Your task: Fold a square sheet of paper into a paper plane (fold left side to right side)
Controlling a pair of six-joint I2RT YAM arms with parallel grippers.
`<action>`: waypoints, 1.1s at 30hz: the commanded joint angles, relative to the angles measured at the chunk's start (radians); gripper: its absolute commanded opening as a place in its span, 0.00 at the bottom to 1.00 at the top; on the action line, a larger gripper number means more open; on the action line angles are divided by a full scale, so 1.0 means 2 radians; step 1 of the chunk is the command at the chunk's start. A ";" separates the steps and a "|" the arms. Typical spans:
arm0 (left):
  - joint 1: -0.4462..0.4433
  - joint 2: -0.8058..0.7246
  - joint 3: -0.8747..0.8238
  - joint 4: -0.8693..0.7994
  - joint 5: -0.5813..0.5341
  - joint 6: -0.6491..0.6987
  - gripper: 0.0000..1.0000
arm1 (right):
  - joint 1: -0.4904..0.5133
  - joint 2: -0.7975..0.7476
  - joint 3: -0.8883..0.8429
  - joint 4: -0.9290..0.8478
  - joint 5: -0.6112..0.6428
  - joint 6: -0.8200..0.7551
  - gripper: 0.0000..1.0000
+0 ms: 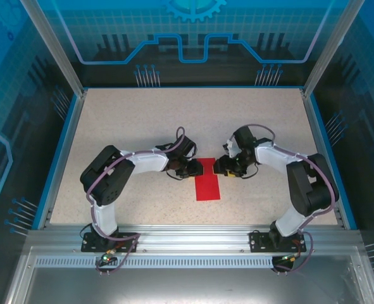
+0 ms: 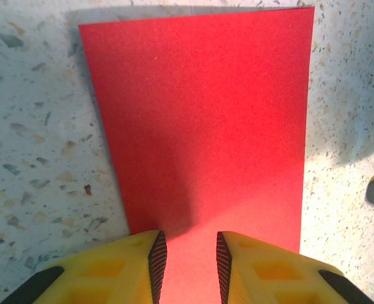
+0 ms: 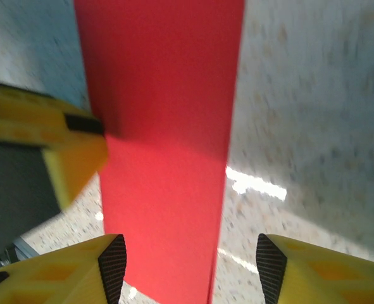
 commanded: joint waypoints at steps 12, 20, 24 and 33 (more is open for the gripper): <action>-0.003 -0.034 -0.041 -0.011 -0.017 -0.013 0.31 | 0.012 0.117 0.150 -0.004 0.050 -0.028 0.60; -0.003 -0.036 -0.048 -0.006 -0.018 -0.016 0.31 | 0.030 0.157 0.168 0.006 0.023 -0.029 0.58; -0.003 -0.036 -0.046 -0.005 -0.017 -0.016 0.31 | 0.040 0.166 0.172 0.004 0.026 -0.029 0.59; -0.002 -0.030 -0.046 0.000 -0.016 -0.018 0.31 | 0.053 0.165 0.156 0.005 0.014 -0.023 0.55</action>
